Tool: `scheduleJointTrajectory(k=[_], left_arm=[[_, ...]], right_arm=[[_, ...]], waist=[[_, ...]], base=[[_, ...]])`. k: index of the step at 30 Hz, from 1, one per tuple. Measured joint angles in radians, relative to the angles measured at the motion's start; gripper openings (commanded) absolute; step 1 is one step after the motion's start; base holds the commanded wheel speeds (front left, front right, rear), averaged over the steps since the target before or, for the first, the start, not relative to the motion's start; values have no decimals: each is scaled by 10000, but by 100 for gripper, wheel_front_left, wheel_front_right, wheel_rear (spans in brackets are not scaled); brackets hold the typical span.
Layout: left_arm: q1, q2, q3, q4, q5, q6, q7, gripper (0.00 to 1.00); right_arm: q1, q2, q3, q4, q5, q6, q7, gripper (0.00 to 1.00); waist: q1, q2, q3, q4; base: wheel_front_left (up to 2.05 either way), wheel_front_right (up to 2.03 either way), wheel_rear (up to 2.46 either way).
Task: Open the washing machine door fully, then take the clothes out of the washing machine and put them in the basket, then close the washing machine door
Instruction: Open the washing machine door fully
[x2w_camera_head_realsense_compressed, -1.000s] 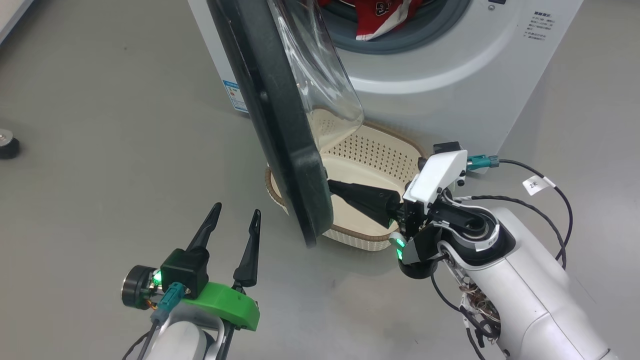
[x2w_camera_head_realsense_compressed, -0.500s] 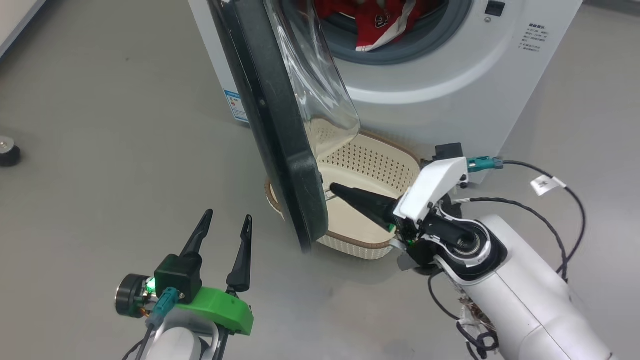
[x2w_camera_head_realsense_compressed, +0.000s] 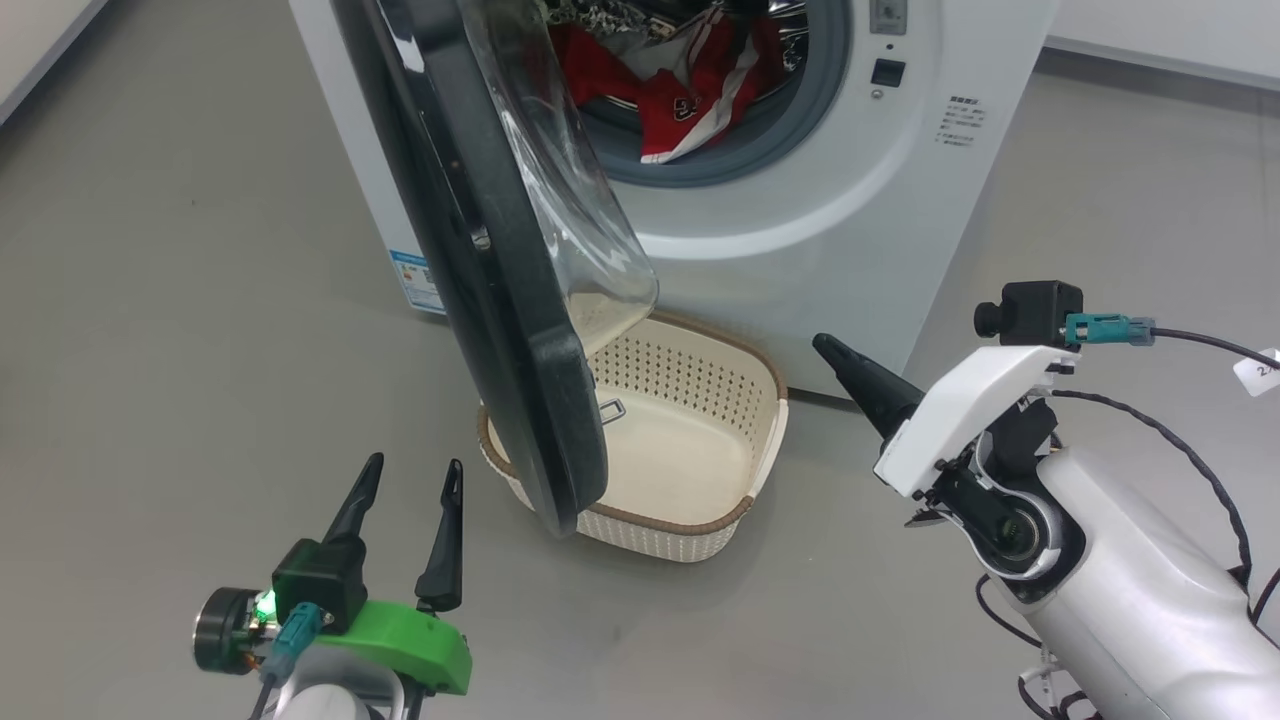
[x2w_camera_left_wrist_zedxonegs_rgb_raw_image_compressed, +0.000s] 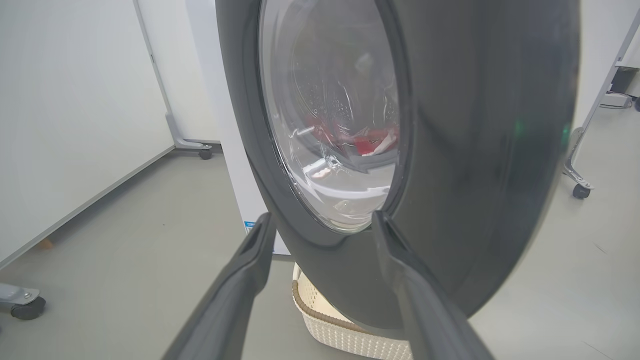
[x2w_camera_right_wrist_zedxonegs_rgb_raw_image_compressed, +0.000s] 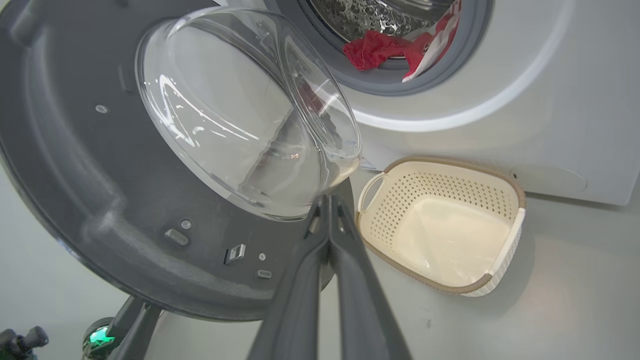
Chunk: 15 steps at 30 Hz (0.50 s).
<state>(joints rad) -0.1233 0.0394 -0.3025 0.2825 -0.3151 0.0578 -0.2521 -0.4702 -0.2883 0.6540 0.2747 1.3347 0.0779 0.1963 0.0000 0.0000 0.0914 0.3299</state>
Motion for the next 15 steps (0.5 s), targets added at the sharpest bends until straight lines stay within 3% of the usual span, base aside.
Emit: scheduleJointTrajectory(k=[7, 15], left_arm=[[268, 194, 408, -63, 15, 79, 0, 100], [487, 366, 761, -242, 107, 90, 0, 100]], right_arm=[[349, -732, 330, -326, -2263, -52, -1685, 0], [1293, -1057, 408, -548, -3712, -832, -3356, 0]], waist=[[0, 0, -414, -571], [0, 0, -736, -1198]], base=[[0, 0, 0], [0, 0, 0]])
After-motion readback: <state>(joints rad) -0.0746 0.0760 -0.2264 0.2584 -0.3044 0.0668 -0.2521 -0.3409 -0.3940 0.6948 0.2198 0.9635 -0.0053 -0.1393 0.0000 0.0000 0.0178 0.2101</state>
